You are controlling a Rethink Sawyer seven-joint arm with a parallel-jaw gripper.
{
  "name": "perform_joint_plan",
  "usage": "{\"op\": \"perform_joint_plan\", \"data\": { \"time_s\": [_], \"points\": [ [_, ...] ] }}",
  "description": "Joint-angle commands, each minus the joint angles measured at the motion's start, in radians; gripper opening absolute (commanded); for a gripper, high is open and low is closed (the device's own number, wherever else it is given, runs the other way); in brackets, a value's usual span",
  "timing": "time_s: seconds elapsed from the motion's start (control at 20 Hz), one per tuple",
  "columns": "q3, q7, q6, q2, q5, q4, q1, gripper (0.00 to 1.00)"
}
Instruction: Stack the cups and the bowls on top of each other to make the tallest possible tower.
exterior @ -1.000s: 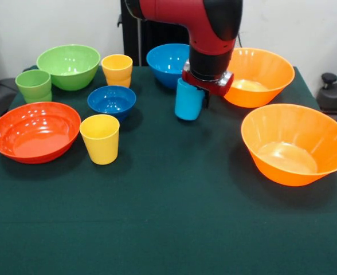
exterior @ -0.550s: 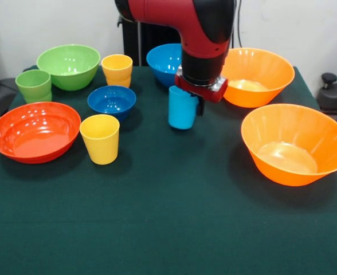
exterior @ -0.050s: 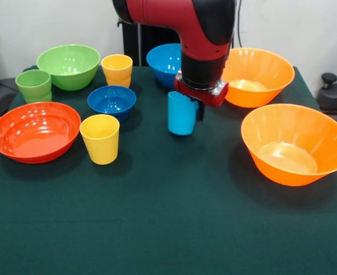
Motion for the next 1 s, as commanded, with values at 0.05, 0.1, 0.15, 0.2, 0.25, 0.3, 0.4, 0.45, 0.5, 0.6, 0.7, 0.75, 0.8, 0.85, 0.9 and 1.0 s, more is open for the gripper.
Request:
{"op": "perform_joint_plan", "data": {
  "time_s": [0.05, 0.1, 0.15, 0.2, 0.25, 0.3, 0.4, 0.45, 0.5, 0.6, 0.7, 0.75, 0.8, 0.85, 0.9, 1.0],
  "points": [
    [0.123, 0.028, 0.075, 0.054, 0.007, -0.086, -0.008, 0.00],
    [0.124, 0.028, 0.074, 0.055, 0.007, -0.087, -0.008, 0.00],
    [0.124, 0.027, 0.074, 0.058, 0.006, -0.089, -0.009, 0.00],
    [0.125, 0.025, 0.075, 0.060, 0.006, -0.092, -0.010, 0.00],
    [0.126, 0.024, 0.076, 0.062, 0.005, -0.094, -0.012, 0.00],
    [0.126, 0.022, 0.077, 0.062, 0.005, -0.095, -0.013, 0.00],
    [0.127, 0.020, 0.079, 0.063, 0.004, -0.097, -0.014, 0.00],
    [0.129, 0.020, 0.078, 0.065, 0.004, -0.098, -0.016, 0.00],
    [0.131, 0.019, 0.081, 0.066, 0.005, -0.100, -0.017, 0.00],
    [0.132, 0.019, 0.084, 0.067, 0.005, -0.101, -0.018, 0.00],
    [0.133, 0.018, 0.088, 0.067, 0.006, -0.103, -0.018, 0.00],
    [0.133, 0.017, 0.089, 0.073, 0.006, -0.111, -0.019, 0.00],
    [0.135, 0.017, 0.089, 0.074, 0.006, -0.111, -0.020, 0.00],
    [0.137, 0.014, 0.089, 0.080, 0.007, -0.118, -0.022, 0.00],
    [0.138, 0.015, 0.092, 0.080, 0.007, -0.118, -0.023, 0.00],
    [0.141, 0.013, 0.102, 0.074, 0.010, -0.115, -0.029, 0.00]
  ]
}}
